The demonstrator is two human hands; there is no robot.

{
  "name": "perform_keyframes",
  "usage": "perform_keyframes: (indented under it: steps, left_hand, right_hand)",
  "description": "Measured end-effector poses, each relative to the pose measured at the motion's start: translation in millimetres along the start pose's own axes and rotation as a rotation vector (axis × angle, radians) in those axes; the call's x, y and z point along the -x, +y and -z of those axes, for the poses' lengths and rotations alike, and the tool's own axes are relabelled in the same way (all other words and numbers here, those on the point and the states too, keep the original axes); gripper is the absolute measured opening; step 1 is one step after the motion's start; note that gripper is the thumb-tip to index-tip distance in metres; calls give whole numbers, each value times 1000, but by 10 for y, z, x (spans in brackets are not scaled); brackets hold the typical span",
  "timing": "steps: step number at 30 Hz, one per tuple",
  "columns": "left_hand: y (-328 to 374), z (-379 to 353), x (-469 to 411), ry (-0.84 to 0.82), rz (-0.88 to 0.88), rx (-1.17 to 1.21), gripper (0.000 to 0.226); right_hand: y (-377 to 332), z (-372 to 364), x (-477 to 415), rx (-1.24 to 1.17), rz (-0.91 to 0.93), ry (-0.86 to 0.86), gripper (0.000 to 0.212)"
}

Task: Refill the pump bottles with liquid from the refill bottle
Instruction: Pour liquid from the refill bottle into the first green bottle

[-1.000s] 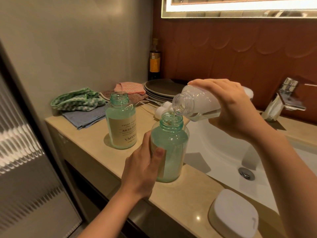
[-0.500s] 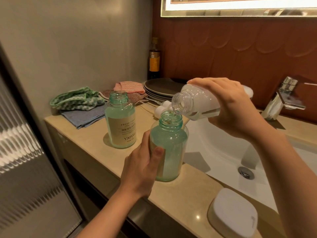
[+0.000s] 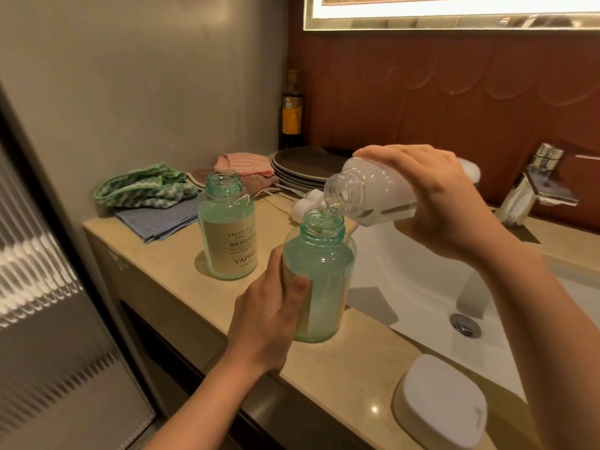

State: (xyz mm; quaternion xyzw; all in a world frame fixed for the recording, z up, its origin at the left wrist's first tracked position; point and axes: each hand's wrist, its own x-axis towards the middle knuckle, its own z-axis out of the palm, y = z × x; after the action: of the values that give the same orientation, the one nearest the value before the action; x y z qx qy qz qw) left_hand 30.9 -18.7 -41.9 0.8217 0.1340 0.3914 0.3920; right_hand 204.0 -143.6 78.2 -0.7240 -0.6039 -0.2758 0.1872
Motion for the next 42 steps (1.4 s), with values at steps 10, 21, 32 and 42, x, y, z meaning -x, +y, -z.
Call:
perform_keyframes:
  steps: [10,21,32,42]
  left_hand:
    - [-3,-1,-8,-8,0,-11,66]
    - [11,6,-1,-2,6,-7,69]
    - [21,5,1,-3,12,-6,69]
    - [5,4,3,-8,12,3,69]
  right_hand:
    - [-6,5,0,2,-12,-5,85]
    - [1,4,1,4,-7,-3,85]
    - [-6,5,2,5,-9,-4,86]
    - [-6,6,4,3,-10,-3,86]
